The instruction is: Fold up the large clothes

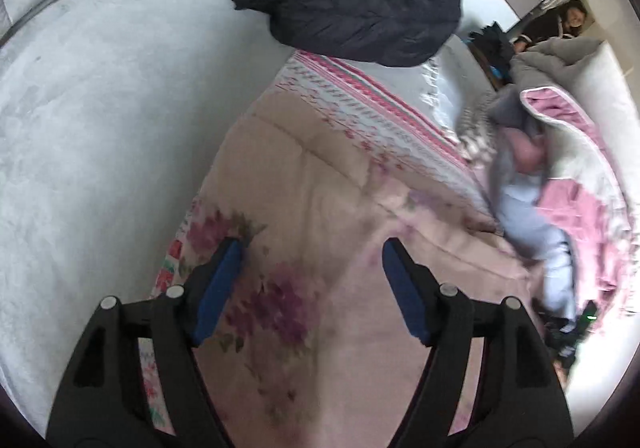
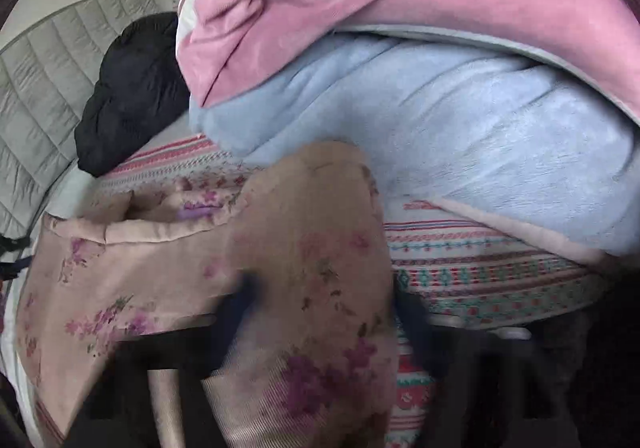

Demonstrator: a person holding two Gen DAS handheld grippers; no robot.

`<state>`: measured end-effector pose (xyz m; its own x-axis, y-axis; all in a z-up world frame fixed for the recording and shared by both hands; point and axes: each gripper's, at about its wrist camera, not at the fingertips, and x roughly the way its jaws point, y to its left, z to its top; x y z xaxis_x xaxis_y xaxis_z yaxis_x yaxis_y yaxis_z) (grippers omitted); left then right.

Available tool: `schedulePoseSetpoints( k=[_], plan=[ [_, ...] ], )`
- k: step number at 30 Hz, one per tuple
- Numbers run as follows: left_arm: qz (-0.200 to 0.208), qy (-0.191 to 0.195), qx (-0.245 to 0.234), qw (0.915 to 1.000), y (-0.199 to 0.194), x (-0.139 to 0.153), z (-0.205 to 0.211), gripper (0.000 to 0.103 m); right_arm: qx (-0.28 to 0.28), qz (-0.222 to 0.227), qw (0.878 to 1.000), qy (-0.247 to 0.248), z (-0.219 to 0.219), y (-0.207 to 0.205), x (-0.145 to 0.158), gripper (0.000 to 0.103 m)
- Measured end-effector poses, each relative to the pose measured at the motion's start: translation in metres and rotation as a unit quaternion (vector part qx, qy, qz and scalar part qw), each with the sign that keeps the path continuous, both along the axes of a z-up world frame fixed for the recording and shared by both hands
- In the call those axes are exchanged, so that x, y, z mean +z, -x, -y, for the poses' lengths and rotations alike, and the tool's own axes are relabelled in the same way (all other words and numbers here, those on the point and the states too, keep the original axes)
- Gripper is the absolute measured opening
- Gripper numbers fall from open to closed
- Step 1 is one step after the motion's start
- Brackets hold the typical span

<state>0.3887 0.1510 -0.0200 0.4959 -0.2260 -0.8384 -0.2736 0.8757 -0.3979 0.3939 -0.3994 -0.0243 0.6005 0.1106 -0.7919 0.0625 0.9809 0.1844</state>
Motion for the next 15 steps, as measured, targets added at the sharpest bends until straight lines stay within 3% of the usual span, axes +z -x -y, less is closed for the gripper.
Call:
schedulePoseSetpoints(
  k=[2, 3, 5, 11, 15],
  plan=[
    [-0.004, -0.063, 0.007, 0.998, -0.003, -0.002, 0.008, 0.021, -0.001, 0.016, 1.0, 0.008, -0.001, 0.001, 0.008, 0.016],
    [-0.005, -0.082, 0.008, 0.9966, -0.008, -0.001, 0.011, 0.016, -0.002, 0.024, 0.999, 0.021, -0.005, 0.001, 0.013, 0.014],
    [0.018, -0.082, 0.022, 0.9962, -0.007, 0.005, 0.007, 0.003, -0.01, 0.034, 0.999, 0.032, -0.016, 0.001, 0.02, 0.013],
    [0.099, -0.076, 0.06, 0.9903, 0.001, 0.04, -0.004, 0.002, -0.038, 0.127, 0.991, 0.02, -0.025, 0.004, 0.071, 0.012],
    [0.105, -0.085, 0.073, 0.9881, -0.007, 0.037, -0.009, 0.002, -0.054, 0.174, 0.983, 0.021, -0.027, 0.006, 0.082, 0.012]
  ],
)
